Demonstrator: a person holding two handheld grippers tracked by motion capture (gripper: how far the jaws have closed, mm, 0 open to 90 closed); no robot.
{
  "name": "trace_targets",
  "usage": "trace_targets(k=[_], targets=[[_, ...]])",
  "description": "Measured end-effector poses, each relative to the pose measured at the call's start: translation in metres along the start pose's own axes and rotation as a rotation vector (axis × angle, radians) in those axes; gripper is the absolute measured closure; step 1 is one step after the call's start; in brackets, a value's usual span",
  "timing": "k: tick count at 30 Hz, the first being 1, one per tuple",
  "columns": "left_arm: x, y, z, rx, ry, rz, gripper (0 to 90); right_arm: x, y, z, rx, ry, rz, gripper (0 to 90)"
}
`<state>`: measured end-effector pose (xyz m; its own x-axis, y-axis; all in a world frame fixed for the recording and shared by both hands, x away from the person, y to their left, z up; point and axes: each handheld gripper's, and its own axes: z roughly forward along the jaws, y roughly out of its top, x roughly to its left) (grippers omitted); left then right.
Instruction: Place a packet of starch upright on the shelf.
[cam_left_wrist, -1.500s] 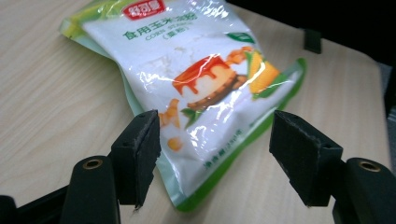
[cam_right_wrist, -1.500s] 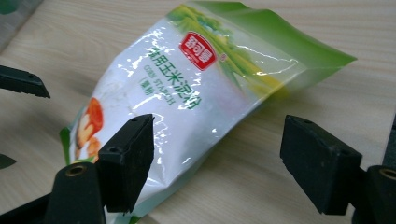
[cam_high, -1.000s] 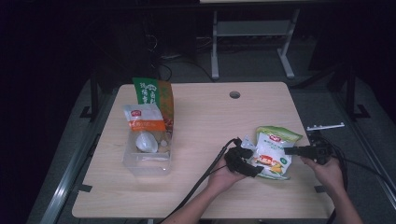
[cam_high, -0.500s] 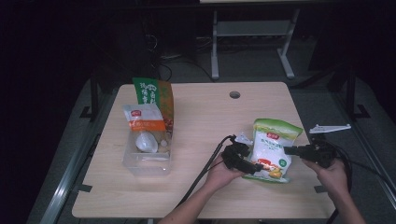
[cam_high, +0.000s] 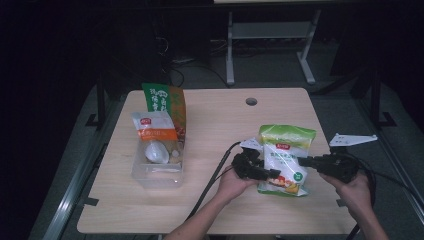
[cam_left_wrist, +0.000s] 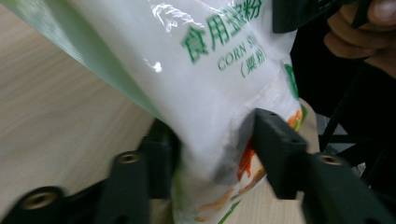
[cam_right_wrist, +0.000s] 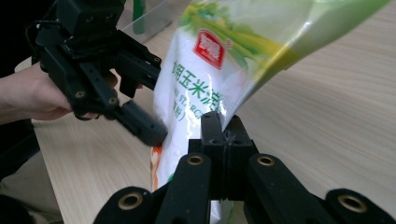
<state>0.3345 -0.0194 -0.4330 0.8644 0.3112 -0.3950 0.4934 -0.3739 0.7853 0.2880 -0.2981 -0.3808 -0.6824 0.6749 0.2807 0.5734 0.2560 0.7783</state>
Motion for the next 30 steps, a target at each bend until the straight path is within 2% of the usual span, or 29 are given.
trace_targets(k=[3,5,8,10,15,19,21,23,26,27,29,30], targets=[[-0.004,0.000,-0.009,-0.029,0.033,0.031,69.1,0.006,0.003,0.003,-0.013,0.002,-0.021,89.2],[-0.007,0.001,-0.015,-0.037,0.074,0.054,73.7,0.013,0.007,0.009,-0.023,0.005,-0.044,89.2],[-0.007,0.001,-0.025,-0.062,0.114,0.064,75.8,0.016,0.010,0.012,-0.039,0.013,-0.047,89.2],[-0.007,0.000,-0.030,-0.060,0.138,0.083,77.1,0.018,0.012,0.016,-0.044,0.019,-0.059,89.2],[-0.009,-0.006,-0.037,-0.039,0.189,0.139,78.5,0.024,0.011,0.030,0.007,0.024,-0.105,88.2],[-0.016,-0.010,-0.038,-0.018,0.223,0.208,78.7,0.023,0.007,0.033,0.032,0.044,-0.113,86.5],[-0.019,-0.012,-0.037,0.001,0.231,0.240,79.0,0.022,0.004,0.035,0.073,0.061,-0.119,83.5],[-0.024,-0.014,-0.035,0.007,0.239,0.273,79.5,0.021,0.000,0.037,0.089,0.070,-0.119,80.8],[-0.027,-0.015,-0.036,0.008,0.240,0.285,79.6,0.018,-0.002,0.037,0.071,0.106,-0.094,73.4],[-0.028,-0.016,-0.036,0.008,0.238,0.283,79.6,0.019,-0.002,0.039,0.074,0.111,-0.092,68.1],[-0.028,-0.016,-0.036,0.013,0.239,0.297,79.6,0.021,0.001,0.042,0.083,0.134,-0.107,62.4],[-0.029,-0.016,-0.036,0.014,0.241,0.297,79.6,0.024,0.004,0.044,0.092,0.129,-0.115,60.9]])
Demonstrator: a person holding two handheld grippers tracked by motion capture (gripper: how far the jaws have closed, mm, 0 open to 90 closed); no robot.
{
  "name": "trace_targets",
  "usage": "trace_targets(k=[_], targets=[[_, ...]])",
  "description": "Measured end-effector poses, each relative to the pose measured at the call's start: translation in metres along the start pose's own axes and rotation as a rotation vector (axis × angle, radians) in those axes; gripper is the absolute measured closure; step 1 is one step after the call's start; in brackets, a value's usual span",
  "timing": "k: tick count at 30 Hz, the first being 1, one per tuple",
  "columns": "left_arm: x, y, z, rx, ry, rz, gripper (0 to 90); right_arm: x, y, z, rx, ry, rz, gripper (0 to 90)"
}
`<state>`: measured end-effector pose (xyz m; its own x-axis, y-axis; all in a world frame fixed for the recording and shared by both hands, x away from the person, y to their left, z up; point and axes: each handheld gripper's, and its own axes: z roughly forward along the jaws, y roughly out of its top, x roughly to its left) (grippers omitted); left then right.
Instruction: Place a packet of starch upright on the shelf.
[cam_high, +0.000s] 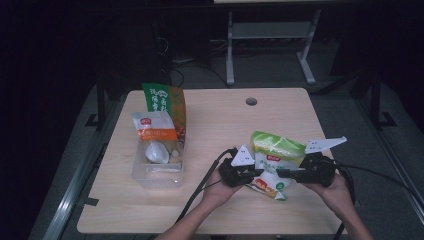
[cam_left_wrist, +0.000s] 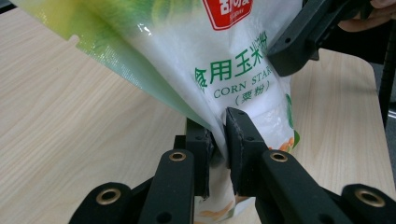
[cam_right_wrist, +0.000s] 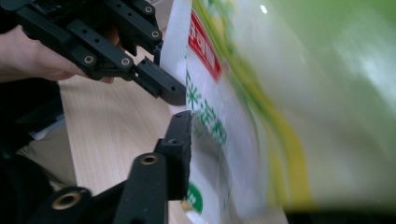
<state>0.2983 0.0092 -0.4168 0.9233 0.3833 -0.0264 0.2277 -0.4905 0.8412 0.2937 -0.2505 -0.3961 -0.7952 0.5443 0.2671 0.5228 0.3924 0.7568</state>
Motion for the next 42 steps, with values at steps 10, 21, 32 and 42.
trace_targets(k=[10,21,32,42], targets=[[0.002,-0.006,-0.011,0.001,-0.009,-0.028,75.6,0.006,0.011,0.007,0.040,-0.023,-0.023,80.6],[-0.002,-0.023,-0.041,0.020,0.018,-0.039,62.7,0.013,0.019,0.004,0.027,-0.045,-0.032,86.8],[-0.008,-0.038,-0.063,0.004,0.021,-0.041,56.8,0.017,0.045,0.006,0.044,-0.079,-0.070,87.2],[-0.018,-0.052,-0.077,0.010,0.013,-0.046,50.1,0.025,0.071,0.015,0.050,-0.075,-0.100,87.3]])
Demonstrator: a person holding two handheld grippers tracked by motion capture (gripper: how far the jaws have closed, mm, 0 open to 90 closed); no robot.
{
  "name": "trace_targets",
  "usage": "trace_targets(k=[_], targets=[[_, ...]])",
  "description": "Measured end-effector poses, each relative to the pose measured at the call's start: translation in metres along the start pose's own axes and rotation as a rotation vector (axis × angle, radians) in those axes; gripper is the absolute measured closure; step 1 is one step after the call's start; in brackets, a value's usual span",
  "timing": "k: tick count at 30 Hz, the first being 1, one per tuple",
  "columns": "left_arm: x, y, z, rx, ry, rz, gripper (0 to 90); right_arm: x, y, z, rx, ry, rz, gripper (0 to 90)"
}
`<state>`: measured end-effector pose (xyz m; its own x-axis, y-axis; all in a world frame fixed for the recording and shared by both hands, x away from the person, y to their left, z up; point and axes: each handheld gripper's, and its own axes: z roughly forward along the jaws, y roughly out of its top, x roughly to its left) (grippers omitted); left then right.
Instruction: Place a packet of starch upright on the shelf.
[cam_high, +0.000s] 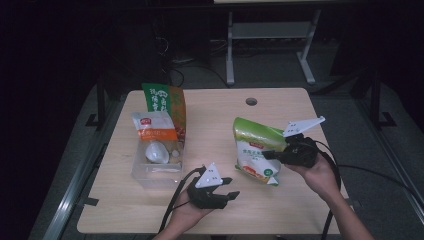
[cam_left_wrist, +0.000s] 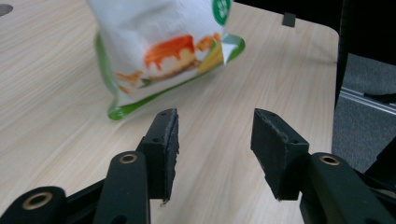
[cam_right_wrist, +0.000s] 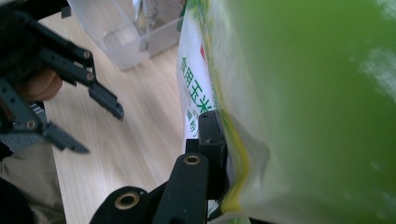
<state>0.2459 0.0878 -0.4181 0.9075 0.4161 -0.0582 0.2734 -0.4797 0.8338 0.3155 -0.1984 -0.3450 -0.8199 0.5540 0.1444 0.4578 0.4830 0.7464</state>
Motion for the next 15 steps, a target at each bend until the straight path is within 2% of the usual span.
trace_targets(k=[2,7,12,15], targets=[[-0.001,-0.002,-0.002,0.000,-0.004,0.002,48.7,0.003,0.009,0.002,-0.010,0.003,-0.020,87.3],[-0.006,-0.007,-0.005,-0.014,-0.007,0.015,48.0,0.007,0.022,0.005,-0.012,-0.002,-0.037,87.3],[-0.008,-0.013,-0.007,-0.007,-0.002,0.027,46.1,0.013,0.038,0.011,-0.011,0.015,-0.047,87.4],[-0.008,-0.016,-0.008,-0.020,0.000,0.016,45.5,0.015,0.043,0.014,-0.010,0.018,-0.056,87.4]])
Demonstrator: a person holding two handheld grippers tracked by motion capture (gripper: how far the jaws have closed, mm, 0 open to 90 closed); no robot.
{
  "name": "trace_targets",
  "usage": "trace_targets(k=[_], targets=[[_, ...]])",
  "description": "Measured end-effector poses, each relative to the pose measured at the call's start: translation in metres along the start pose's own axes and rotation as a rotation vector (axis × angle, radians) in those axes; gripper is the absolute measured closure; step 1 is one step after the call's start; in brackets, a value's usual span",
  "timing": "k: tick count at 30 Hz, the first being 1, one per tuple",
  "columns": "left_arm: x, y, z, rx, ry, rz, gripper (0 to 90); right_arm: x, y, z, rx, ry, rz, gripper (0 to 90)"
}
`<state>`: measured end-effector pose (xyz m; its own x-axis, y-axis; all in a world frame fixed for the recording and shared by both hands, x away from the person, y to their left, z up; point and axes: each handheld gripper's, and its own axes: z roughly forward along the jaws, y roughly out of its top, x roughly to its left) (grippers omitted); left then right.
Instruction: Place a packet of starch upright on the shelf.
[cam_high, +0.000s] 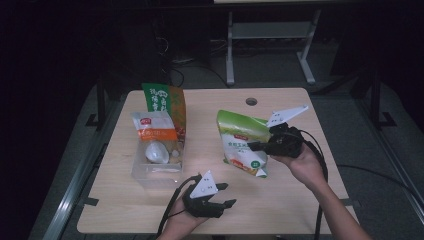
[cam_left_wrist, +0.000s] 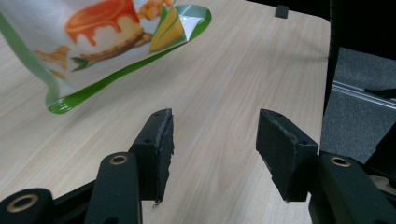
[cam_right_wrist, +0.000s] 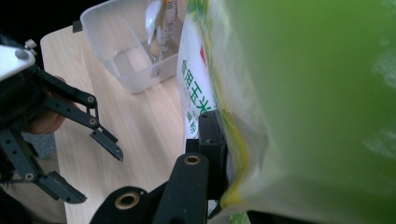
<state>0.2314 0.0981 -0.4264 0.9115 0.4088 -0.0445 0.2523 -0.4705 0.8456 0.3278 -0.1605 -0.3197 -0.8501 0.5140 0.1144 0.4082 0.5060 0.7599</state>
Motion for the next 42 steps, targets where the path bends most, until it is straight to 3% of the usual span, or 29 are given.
trace_targets(k=[22,26,30,42], targets=[[-0.007,-0.005,0.001,-0.010,-0.026,0.027,42.5,0.019,0.056,0.017,-0.002,0.059,-0.047,87.4],[-0.009,-0.005,0.002,-0.007,-0.035,0.028,41.8,0.024,0.070,0.022,-0.007,0.070,-0.098,87.4],[-0.012,-0.005,0.004,-0.025,-0.042,0.013,41.4,0.030,0.079,0.026,-0.007,0.077,-0.105,87.6],[-0.012,-0.006,-0.002,-0.030,-0.037,0.032,41.0,0.045,0.097,0.042,-0.014,0.115,-0.143,87.6]])
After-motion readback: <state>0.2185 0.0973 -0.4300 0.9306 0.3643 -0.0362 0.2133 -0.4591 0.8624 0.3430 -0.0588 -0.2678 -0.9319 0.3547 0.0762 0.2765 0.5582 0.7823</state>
